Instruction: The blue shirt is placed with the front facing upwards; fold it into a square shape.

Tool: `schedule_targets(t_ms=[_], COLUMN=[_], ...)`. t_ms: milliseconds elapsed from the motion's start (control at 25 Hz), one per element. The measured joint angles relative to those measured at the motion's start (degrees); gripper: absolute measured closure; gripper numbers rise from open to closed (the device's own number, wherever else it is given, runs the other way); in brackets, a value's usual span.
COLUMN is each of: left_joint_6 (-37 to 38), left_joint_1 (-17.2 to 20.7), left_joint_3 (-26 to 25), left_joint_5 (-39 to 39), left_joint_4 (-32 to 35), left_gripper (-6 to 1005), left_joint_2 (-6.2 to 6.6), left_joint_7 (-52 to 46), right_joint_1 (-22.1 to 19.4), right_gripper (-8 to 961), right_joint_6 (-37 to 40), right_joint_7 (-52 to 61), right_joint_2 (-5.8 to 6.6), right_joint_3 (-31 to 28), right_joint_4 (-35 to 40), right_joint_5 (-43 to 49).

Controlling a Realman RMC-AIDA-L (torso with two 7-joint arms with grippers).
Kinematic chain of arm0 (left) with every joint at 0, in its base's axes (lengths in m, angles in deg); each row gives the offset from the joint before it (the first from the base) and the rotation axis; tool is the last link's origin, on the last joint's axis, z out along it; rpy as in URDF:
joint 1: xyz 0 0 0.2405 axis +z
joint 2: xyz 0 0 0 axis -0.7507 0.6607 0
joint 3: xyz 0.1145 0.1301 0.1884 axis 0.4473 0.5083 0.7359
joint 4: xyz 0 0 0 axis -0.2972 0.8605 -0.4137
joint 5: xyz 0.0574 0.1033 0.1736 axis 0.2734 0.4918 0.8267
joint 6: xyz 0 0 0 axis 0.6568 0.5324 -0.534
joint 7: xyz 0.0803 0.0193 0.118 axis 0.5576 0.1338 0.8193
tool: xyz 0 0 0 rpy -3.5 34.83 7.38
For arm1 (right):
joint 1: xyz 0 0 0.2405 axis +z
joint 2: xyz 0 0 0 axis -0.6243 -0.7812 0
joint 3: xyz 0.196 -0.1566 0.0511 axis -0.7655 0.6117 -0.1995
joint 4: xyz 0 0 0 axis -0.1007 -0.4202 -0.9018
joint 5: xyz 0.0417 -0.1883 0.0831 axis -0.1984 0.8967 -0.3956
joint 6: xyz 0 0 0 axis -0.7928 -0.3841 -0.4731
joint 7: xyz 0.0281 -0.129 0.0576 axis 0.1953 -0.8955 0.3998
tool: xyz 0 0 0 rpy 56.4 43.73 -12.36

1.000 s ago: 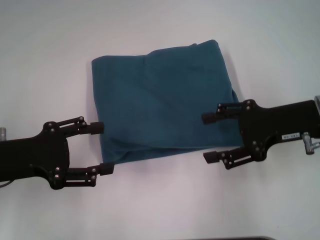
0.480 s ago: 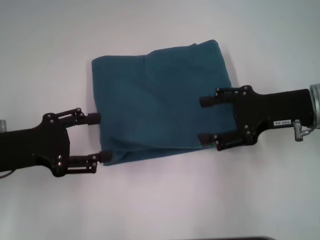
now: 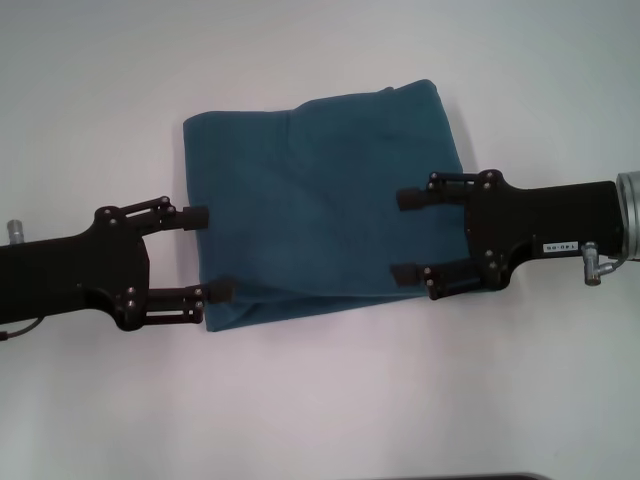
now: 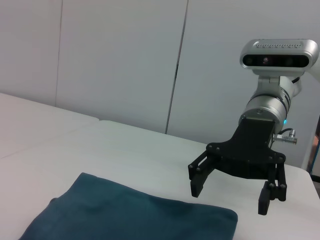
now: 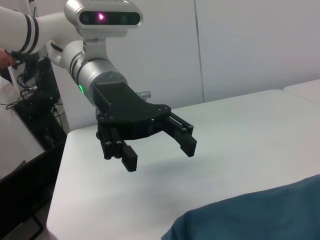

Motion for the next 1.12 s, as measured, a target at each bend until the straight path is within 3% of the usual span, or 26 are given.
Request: schedule_targets(t_ms=[1120], left_joint_6=[0.5], left_joint_1=[0.3], left_joint_3=[0.0], left_joint_5=[-0.1], left_joint_4=[-0.2], left_gripper=[140], left_joint_2=[0.01], left_joint_7=[0.4], right_joint_1=[0.0], right_gripper=[34], right_joint_6=[0.3], right_joint_7=[-0.1], right_joint_2=[0.02], right_joint_3=[0.3], right_joint_4=[-0.1], right_joint_5=[0.0])
